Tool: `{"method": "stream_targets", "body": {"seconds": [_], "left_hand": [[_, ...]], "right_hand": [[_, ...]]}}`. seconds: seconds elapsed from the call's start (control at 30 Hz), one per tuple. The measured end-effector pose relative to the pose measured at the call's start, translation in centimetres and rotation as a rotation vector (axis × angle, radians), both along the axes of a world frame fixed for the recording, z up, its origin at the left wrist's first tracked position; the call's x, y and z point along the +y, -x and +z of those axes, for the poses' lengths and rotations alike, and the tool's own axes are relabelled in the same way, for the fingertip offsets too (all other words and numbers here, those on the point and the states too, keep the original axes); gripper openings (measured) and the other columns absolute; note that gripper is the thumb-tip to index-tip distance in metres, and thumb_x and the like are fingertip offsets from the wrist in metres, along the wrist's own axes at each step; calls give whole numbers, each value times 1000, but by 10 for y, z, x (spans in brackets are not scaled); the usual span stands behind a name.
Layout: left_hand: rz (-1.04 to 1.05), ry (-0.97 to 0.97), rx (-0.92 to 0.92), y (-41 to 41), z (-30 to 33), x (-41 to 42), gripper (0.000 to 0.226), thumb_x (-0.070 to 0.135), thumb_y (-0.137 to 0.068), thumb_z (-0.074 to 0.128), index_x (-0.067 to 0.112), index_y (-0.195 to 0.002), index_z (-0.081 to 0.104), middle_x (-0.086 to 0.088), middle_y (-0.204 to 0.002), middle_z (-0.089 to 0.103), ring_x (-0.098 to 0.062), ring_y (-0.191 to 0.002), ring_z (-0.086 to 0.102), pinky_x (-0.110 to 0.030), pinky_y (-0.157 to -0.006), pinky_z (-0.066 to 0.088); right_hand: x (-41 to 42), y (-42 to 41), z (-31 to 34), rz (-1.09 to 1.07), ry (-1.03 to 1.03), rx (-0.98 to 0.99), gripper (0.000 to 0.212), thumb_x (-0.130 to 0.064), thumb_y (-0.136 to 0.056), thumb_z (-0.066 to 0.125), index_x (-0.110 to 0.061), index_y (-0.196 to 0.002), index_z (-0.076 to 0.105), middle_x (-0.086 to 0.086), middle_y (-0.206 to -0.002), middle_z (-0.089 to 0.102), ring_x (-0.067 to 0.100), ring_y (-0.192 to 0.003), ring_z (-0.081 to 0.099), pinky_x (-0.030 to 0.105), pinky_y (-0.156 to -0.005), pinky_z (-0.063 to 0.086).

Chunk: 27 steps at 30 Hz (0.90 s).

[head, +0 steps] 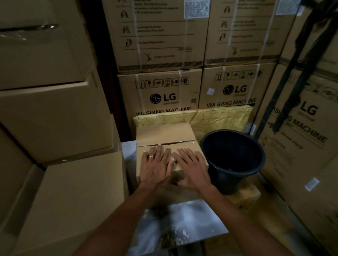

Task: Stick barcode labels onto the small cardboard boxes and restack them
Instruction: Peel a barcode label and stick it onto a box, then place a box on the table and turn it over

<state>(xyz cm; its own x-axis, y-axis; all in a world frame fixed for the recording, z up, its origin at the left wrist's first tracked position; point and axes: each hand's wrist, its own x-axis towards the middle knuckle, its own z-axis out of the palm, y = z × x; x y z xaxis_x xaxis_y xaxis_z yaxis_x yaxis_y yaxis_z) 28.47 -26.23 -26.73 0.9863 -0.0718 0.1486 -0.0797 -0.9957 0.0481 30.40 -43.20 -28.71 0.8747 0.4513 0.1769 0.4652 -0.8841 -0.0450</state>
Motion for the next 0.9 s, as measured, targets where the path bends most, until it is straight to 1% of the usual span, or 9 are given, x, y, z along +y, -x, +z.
{"method": "stream_targets", "body": {"seconds": [0.1,0.2,0.27,0.33,0.47,0.6,0.73,0.83,0.9], "left_hand": [[8,7,7,-26,-1,5,87,60,-86,-14,31,-162,15,-3,-171,14,-26,-157,11,-49,-126,9],[4,14,33,-54,0,9,89,61,-84,-17,32,-163,9,-2,-172,7,-25,-158,4,-49,-126,6],[15,14,32,-71,1,9,89,62,-84,-17,31,-163,8,-2,-172,6,-25,-158,3,-49,-126,6],[24,22,28,-87,0,8,88,62,-85,-16,31,-163,9,-2,-172,7,-25,-158,3,-50,-126,5],[30,12,8,-112,0,8,88,63,-86,-15,31,-163,14,-3,-171,11,-25,-158,8,-50,-126,7],[46,0,-10,-129,0,10,85,62,-89,-11,32,-162,19,-3,-170,17,-26,-157,13,-48,-126,11],[61,-4,-21,-141,1,9,82,61,-91,-8,31,-162,22,-3,-169,20,-26,-156,17,-49,-126,13],[56,-48,-2,-146,4,10,86,60,-87,-13,33,-162,17,-2,-170,17,-25,-157,15,-49,-125,13],[59,-54,22,-148,6,9,90,60,-82,-18,34,-163,11,-2,-171,12,-25,-157,11,-49,-126,11]], "right_hand": [[4,-26,0,10,2,-18,106,-70,-58,75,-28,-150,43,3,-156,44,31,-143,42,57,-114,35],[9,-52,0,14,1,-52,105,-68,-56,77,-27,-148,47,5,-153,48,33,-140,46,57,-112,38],[9,-70,0,24,-14,-67,105,-67,-55,79,-27,-147,48,5,-153,49,33,-140,47,57,-112,38],[7,-89,1,36,-7,-60,106,-66,-58,79,-27,-149,45,5,-155,45,32,-142,43,57,-114,35],[7,-115,2,43,-7,-43,104,-61,-65,77,-28,-155,35,4,-162,33,32,-149,30,57,-119,23],[10,-133,3,45,-16,-41,105,-57,-67,78,-28,-156,32,3,-164,28,31,-151,24,57,-121,19],[10,-144,3,50,-27,-47,105,-56,-67,80,-28,-156,32,3,-164,29,32,-151,25,57,-121,19],[12,-147,3,34,-31,-29,104,-56,-68,79,-29,-156,31,3,-164,29,31,-152,24,58,-121,17],[13,-148,4,33,-32,-20,103,-57,-72,77,-29,-158,27,3,-166,24,31,-153,19,57,-122,13]]}}
